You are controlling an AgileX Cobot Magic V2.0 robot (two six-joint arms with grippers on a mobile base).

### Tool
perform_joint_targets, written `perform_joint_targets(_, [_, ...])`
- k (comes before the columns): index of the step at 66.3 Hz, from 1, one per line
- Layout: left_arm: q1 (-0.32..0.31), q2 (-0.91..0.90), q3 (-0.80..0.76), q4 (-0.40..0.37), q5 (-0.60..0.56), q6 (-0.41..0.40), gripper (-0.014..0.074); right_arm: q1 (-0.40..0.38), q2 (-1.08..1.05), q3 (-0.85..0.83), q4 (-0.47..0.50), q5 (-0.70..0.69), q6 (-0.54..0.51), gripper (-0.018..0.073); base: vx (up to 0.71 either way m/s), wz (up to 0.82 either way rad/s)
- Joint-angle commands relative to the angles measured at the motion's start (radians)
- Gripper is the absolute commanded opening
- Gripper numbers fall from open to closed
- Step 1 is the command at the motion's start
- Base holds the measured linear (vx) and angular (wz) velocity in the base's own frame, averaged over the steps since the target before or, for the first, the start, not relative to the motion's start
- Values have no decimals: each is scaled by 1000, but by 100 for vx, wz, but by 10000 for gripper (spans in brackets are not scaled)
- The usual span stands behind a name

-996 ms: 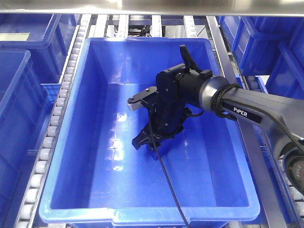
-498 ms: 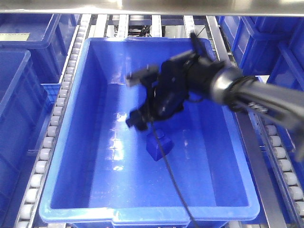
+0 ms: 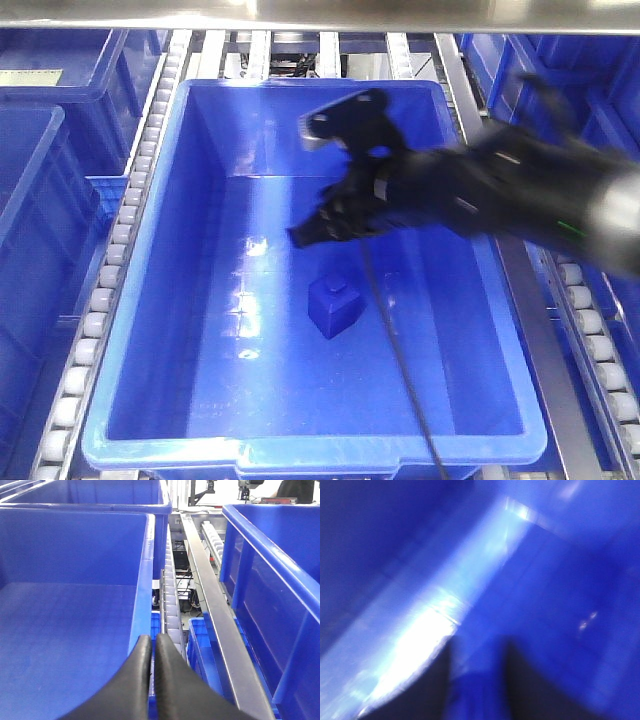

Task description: Pour parts from conveyor to right shelf

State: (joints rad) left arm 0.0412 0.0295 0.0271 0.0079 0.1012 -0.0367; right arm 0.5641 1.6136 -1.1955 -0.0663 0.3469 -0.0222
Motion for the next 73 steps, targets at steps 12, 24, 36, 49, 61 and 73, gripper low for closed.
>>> perform_joint_targets(12, [-5,17,-20,-8,-79,-8,-6,-11,-255,256,-7,-230,2,-9,0,0])
perform_joint_targets(24, [-5,17,-20,-8,-79,-8,-6,-10,-395,408,15,-315,2,-9,0,0])
perform_joint_targets(36, [-5,17,-20,-8,-79,-8,-6,-10,-476,481,15,-300,2,-9,0,0])
perform_joint_targets(49, [-5,17,-20,-8,-79,-8,-6,-10,-469,488,15,-226,2,-9,0,0])
perform_joint_targets(61, [-5,17,-20,-8,-79,-8,-6,4,-486,488,72,-230,3,-9,0,0])
perform_joint_targets(73, [-5,17,-20,-8,-79,-8,-6,-66,-576,488,112,-271,5,-9,0,0])
